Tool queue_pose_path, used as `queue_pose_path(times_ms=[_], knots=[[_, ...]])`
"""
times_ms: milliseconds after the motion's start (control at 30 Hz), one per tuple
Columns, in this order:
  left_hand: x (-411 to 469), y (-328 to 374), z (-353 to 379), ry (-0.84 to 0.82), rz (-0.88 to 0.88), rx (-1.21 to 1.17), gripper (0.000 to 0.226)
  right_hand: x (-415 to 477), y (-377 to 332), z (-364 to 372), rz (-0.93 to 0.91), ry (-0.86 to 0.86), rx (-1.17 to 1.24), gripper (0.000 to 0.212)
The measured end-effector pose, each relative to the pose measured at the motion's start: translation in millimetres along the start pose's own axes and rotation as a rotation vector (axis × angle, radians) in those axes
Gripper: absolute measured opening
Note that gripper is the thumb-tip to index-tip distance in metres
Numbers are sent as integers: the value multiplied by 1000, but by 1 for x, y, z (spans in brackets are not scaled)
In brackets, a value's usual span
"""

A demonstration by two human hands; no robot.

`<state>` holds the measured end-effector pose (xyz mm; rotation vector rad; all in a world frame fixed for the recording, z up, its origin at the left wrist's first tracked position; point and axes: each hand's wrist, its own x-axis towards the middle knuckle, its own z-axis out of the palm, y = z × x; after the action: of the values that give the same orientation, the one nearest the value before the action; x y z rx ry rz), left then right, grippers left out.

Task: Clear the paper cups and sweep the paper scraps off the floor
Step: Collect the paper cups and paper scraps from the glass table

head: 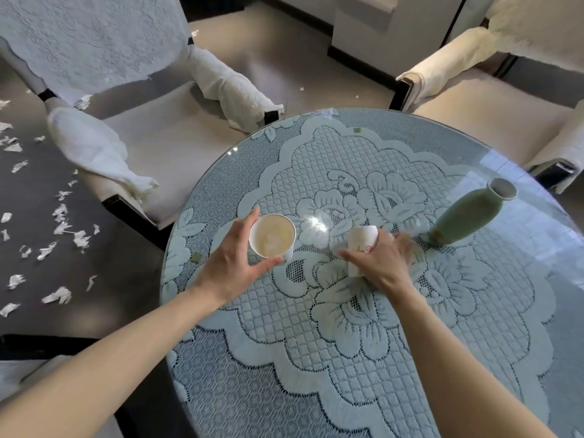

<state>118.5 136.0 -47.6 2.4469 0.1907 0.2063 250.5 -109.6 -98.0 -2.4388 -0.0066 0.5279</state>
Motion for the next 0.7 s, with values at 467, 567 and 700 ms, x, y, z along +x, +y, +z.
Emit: queue_pose_path(times_ms=[467, 567, 700], knots=[[-18, 26, -41, 174, -165, -87, 107, -48, -117, -25, -531, -70, 160, 87], [-32, 20, -71, 275, -213, -94, 108, -63, -154, -14, -607, -128, 130, 78], [-59, -11, -115, 394, -305, -50, 80, -84, -207, 23, -683, -157, 140, 63]])
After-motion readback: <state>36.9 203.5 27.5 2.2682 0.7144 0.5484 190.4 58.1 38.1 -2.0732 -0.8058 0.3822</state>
